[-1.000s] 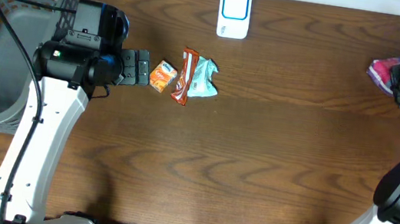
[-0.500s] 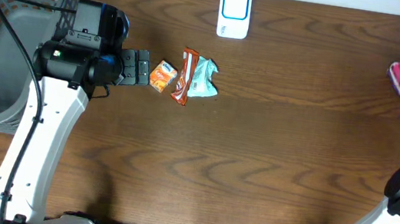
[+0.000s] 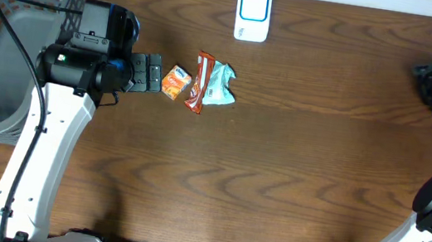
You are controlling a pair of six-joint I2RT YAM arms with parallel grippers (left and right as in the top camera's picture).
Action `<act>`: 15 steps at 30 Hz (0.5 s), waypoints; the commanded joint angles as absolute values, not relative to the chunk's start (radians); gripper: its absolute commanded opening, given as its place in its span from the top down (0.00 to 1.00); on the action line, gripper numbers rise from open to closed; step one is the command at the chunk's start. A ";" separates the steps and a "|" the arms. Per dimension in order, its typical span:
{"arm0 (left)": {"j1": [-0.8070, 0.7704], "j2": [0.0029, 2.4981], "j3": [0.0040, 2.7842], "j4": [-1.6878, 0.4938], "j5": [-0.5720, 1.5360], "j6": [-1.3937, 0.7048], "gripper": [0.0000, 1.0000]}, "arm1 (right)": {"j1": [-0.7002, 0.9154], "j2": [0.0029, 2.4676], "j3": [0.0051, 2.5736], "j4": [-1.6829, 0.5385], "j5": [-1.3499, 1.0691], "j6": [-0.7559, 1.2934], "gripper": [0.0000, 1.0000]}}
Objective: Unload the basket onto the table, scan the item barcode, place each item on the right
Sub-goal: 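Carry the purple package to the right table edge and release, then reach the right gripper to the green packet and grasp it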
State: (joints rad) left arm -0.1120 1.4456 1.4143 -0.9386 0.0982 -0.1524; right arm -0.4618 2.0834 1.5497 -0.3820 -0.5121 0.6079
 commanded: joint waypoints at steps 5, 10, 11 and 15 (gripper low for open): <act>-0.108 1.450 1.415 -0.942 0.093 -0.142 0.02 | -0.292 2.080 1.552 -0.574 -0.550 0.465 0.23; -0.108 1.450 1.415 -0.942 0.093 -0.142 0.02 | -0.110 2.080 1.552 -0.632 -0.603 0.316 0.14; -0.108 1.450 1.415 -0.942 0.093 -0.142 0.02 | -0.066 2.080 1.552 -0.643 -0.617 0.278 0.12; -0.108 1.450 1.415 -0.942 0.093 -0.142 0.02 | 0.084 2.080 1.552 -0.648 -0.577 0.238 0.01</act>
